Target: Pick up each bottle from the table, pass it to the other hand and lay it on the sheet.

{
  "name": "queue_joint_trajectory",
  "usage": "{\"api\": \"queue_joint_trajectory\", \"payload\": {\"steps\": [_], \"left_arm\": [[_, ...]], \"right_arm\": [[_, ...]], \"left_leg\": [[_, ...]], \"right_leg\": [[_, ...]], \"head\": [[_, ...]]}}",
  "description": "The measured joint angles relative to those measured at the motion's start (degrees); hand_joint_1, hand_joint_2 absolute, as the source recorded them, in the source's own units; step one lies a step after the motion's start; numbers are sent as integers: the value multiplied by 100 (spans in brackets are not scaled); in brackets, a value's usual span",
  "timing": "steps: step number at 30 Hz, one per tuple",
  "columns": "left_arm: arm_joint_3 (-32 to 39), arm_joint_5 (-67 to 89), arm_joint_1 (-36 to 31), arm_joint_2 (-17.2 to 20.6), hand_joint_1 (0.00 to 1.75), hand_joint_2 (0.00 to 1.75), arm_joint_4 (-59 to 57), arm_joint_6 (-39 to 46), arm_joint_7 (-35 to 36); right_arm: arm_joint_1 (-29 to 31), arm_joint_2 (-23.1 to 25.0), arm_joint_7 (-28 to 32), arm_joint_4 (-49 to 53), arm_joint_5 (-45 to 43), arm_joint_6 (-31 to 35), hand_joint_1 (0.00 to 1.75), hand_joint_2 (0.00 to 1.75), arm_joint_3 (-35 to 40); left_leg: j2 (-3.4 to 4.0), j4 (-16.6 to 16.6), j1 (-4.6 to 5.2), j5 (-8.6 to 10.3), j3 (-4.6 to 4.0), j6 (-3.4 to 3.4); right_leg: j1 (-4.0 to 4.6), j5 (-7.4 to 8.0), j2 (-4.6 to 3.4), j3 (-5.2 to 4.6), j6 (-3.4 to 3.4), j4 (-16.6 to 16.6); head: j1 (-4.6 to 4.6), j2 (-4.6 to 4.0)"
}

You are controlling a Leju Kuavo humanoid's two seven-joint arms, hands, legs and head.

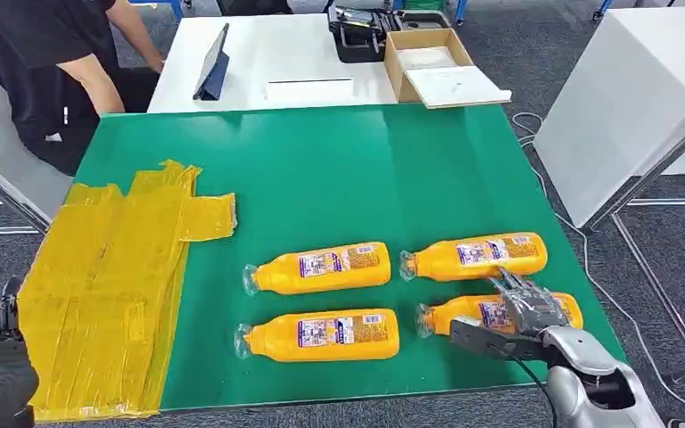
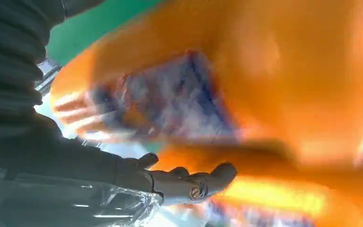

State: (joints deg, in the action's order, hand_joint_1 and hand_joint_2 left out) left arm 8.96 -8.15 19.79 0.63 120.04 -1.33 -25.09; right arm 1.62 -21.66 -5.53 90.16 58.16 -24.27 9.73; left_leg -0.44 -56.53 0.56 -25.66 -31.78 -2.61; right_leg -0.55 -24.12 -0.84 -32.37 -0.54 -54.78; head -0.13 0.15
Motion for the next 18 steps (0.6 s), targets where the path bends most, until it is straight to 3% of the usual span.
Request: {"api": "queue_joint_trajectory", "payload": {"steps": [8, 18], "left_arm": [[162, -9, 18, -85, 0, 0, 85, -68, 39], [387, 46, 118, -302, 0, 0, 315, -136, 120]], "right_arm": [[39, -28, -136, -41, 63, -454, 0, 175, 76], [-13, 107, -52, 201, 173, -161, 0, 175, -88]], "left_leg": [[-5, 0, 1, 0, 3, 0], [-2, -1, 1, -1, -1, -1]], "right_leg": [[0, 0, 1, 5, 0, 0], [-2, 0, 1, 5, 0, 0]], "head": [[2, 0], [0, 0]]}}
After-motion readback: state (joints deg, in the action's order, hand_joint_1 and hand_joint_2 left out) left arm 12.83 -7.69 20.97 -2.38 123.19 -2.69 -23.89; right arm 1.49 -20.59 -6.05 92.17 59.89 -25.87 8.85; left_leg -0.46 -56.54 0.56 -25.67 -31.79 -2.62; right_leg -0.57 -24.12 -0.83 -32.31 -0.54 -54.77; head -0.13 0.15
